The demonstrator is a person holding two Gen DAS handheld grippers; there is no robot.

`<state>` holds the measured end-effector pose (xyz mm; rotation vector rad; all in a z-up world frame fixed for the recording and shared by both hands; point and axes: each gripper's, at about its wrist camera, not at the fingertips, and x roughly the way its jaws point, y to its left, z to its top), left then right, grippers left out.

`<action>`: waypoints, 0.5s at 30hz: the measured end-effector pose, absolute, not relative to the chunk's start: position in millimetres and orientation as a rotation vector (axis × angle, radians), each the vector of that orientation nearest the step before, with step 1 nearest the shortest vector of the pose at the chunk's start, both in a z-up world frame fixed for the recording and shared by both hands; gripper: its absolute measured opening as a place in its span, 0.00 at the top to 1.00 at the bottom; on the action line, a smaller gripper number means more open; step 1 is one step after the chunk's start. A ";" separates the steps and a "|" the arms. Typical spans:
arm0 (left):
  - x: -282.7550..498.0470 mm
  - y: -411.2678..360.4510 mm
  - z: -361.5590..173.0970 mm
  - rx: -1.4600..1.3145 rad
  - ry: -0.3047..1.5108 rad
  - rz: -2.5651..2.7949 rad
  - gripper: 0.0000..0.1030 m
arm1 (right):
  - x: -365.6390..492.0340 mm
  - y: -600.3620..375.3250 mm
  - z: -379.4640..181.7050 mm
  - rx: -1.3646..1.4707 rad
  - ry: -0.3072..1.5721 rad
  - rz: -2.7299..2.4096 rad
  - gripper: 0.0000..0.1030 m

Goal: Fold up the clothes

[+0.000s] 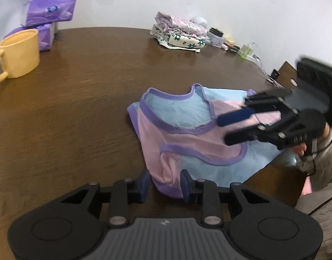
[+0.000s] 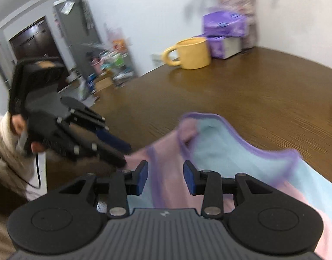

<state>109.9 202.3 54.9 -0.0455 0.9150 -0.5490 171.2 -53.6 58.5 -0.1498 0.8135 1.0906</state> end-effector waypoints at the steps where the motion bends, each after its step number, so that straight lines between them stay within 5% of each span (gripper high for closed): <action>1: 106.5 201.0 54.8 -0.041 0.905 -0.536 0.73 | 175.9 -43.2 59.5 -0.155 0.828 1.115 0.64; 5: 97.3 193.0 52.3 -0.018 0.871 -0.505 0.75 | 185.2 -7.0 48.3 -0.192 0.898 1.149 0.67; 10: 93.0 180.5 45.1 0.043 0.845 -0.483 0.92 | 197.5 8.7 37.3 -0.123 0.968 1.159 0.92; 15: 86.5 177.8 43.0 0.081 0.821 -0.455 0.95 | 207.8 -6.1 35.9 0.049 0.993 1.154 0.95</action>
